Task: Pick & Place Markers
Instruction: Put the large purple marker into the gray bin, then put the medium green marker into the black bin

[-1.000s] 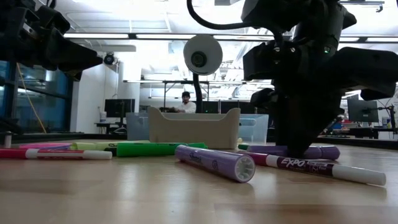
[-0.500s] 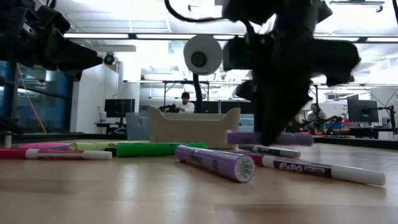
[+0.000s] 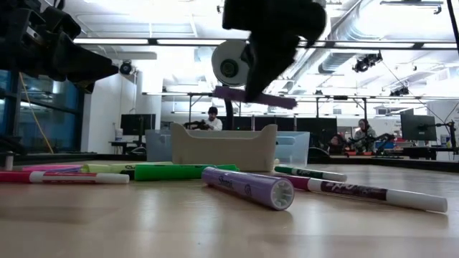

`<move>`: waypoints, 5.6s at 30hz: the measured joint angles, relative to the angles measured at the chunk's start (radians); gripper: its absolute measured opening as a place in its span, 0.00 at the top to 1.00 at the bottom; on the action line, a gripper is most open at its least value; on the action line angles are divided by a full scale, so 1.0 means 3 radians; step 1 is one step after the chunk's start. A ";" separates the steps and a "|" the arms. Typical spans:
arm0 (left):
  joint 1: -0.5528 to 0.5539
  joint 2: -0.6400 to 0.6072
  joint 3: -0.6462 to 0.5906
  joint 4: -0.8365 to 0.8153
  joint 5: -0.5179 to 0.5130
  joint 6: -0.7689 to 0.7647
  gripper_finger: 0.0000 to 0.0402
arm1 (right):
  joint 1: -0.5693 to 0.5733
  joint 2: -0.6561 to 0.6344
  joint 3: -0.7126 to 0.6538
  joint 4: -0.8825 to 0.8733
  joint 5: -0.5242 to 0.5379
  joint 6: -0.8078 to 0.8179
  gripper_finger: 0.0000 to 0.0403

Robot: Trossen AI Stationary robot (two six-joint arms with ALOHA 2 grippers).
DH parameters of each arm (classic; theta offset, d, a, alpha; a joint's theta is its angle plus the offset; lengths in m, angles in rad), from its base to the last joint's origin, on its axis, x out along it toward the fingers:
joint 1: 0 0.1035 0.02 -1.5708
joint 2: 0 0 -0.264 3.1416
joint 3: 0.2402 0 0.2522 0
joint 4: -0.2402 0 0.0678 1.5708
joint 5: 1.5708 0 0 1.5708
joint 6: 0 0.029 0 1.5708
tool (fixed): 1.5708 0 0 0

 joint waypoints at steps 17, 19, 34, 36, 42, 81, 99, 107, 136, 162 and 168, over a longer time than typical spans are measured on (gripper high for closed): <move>0.0001 0.0000 0.0000 -0.0001 0.0000 0.0000 0.70 | -0.0813 0.0085 0.0220 0.0159 0.0101 -0.0128 0.81; 0.0001 0.0000 0.0001 -0.0001 -0.0002 0.0000 0.70 | -0.0854 0.0139 0.0220 0.0211 0.0060 -0.0212 0.81; 0.0001 0.0001 0.0000 0.0000 0.0001 0.0000 0.70 | -0.0913 0.0556 0.0220 0.0399 -0.0049 -0.0445 0.81; 0.0000 0.0001 0.0000 0.0000 0.0001 0.0000 0.70 | -0.0915 0.0587 0.0220 0.0402 -0.0061 -0.0449 0.81; 0.0001 0.0000 0.0000 0.0000 0.0000 0.0000 0.70 | -0.0934 0.0631 0.0220 0.0412 -0.0057 -0.0433 0.80; 0.0000 0.0000 0.0000 -0.0001 0.0000 0.0000 0.70 | -0.0622 0.0323 0.0652 -0.1078 -0.0440 0.2616 0.62; 0.0001 0.0000 0.0000 0.0000 0.0000 0.0000 0.70 | -0.0160 -0.0130 -0.0624 -0.0341 -0.0730 0.3580 0.56; 0.0000 0.0001 0.0000 -0.0001 0.0000 0.0000 0.70 | -0.0170 -0.0128 -0.0799 -0.0251 -0.0779 0.3706 0.48; 0.0000 0.0001 0.0000 0.0000 0.0000 0.0000 0.70 | -0.0065 0.0294 -0.0821 -0.0182 -0.0960 0.3784 0.62; 0.0001 0.0001 0.0000 -0.0001 -0.0001 0.0000 0.70 | 0.0010 0.0308 -0.0833 -0.0167 -0.1368 0.3949 0.96; 0.0001 0.0001 0.0000 0.0000 0.0000 0.0000 0.70 | 0.0029 0.0308 -0.0833 -0.0179 -0.1401 0.3949 0.95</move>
